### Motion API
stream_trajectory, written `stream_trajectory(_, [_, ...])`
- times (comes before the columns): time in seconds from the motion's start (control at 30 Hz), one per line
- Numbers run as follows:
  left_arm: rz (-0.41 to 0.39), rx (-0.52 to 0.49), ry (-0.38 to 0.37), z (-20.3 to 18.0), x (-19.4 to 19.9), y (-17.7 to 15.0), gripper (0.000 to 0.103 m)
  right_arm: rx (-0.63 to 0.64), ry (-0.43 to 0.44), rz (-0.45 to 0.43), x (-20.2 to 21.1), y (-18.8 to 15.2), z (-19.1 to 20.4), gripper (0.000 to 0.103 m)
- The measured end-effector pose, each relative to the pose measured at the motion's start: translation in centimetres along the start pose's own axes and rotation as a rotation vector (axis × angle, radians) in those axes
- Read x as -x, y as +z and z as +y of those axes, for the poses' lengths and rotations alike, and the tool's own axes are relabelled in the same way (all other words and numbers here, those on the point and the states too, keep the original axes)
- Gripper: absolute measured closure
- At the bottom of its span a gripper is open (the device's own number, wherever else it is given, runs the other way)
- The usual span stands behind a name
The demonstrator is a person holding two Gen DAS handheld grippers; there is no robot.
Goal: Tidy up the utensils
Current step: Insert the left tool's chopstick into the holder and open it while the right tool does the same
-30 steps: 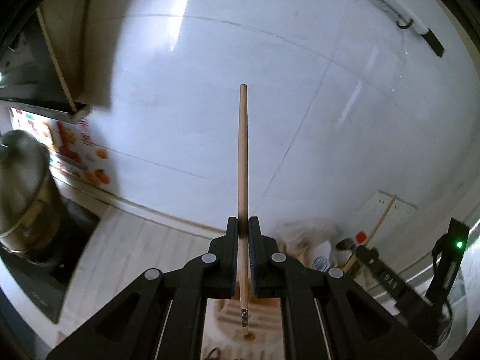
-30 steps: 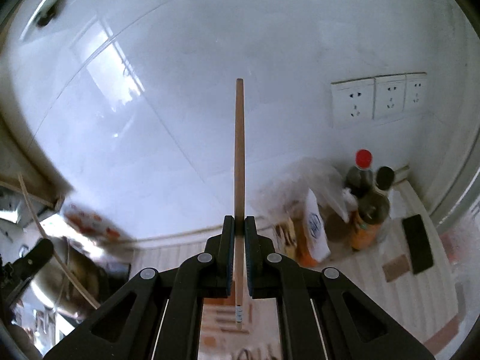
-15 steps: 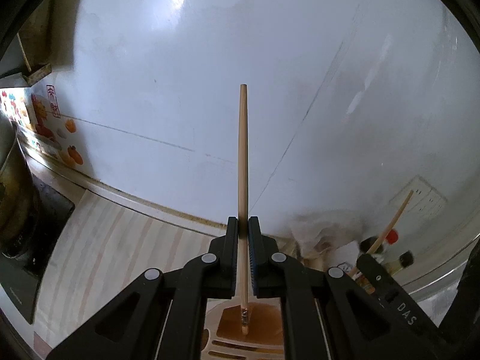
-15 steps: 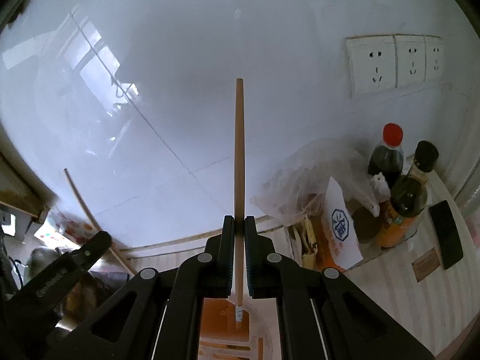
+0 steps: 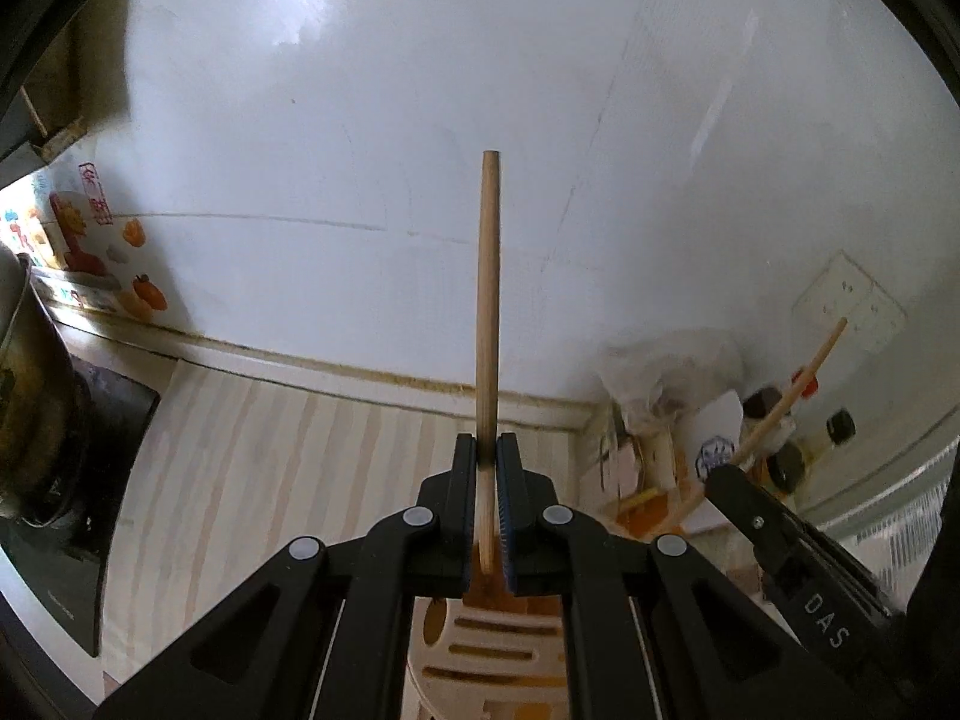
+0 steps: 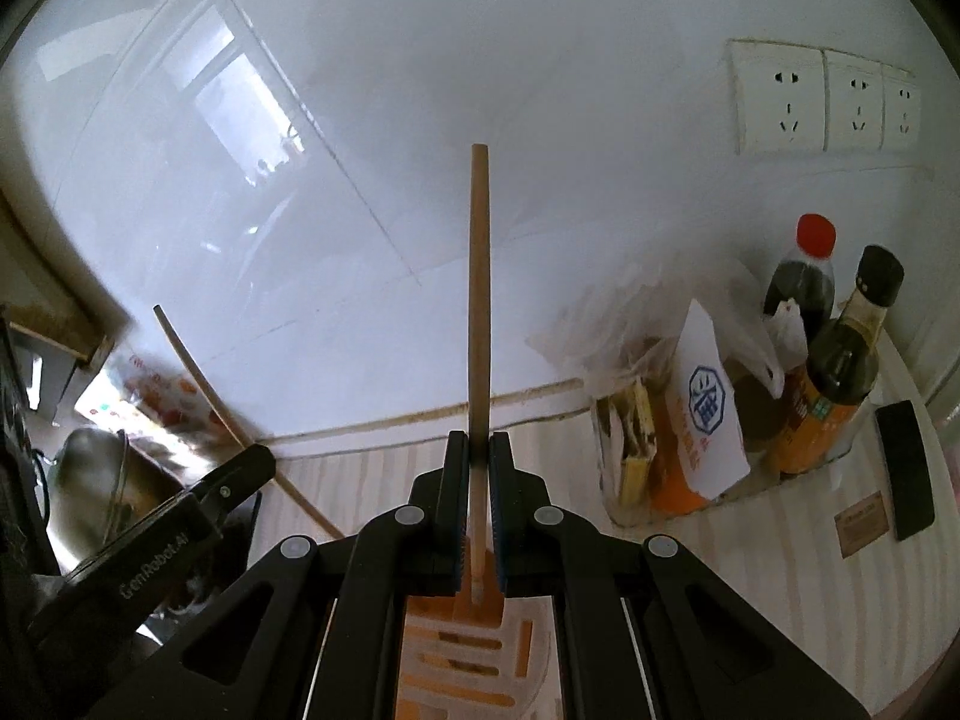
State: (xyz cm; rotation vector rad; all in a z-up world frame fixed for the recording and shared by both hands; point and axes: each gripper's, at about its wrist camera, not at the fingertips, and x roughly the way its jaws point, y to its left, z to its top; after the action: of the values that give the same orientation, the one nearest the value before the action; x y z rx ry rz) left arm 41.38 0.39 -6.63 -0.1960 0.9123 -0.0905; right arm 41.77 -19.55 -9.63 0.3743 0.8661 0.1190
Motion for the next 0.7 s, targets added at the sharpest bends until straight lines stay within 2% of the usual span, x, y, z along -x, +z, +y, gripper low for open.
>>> stream_trajectory(0.13, [0.042,-0.021,-0.047,-0.1,0.3,-0.5,0.097,0.006,0.021,0.048,-0.2,-0.7,0.0,0.096])
stream_trajectory(0.27, [0.031,-0.039,-0.065,0.0,2.6,-0.6,0.093,-0.012,0.061,0.090,0.6,-0.9,-0.4,0.094])
stream_trajectory(0.3, [0.028,-0.041,-0.050,0.1,3.0,-0.5,0.085,-0.021,0.066,0.085,1.1,-0.9,-0.7,0.087])
stream_trajectory(0.33, [0.019,-0.046,-0.041,0.3,3.7,-0.5,0.078,-0.028,0.065,0.080,1.4,-0.9,-0.9,0.076])
stream_trajectory(0.4, [-0.010,-0.046,-0.010,0.9,5.3,-0.6,0.037,-0.047,0.063,0.062,2.7,-0.8,-1.4,0.061])
stream_trajectory(0.43, [-0.022,-0.047,0.006,1.1,5.9,-0.7,0.029,-0.055,0.061,0.052,3.3,-0.7,-1.7,0.056])
stream_trajectory(0.57, [-0.063,-0.064,0.072,2.3,7.8,-1.3,0.024,-0.071,0.047,0.022,5.5,-0.9,-2.1,0.050])
stream_trajectory(0.67, [-0.075,-0.056,0.083,3.2,8.4,-2.1,0.000,-0.079,0.030,0.014,6.7,-1.5,-2.2,0.043])
stream_trajectory(0.7, [-0.085,-0.057,0.085,3.5,8.6,-2.6,0.000,-0.078,0.022,0.009,7.1,-1.9,-2.2,0.039])
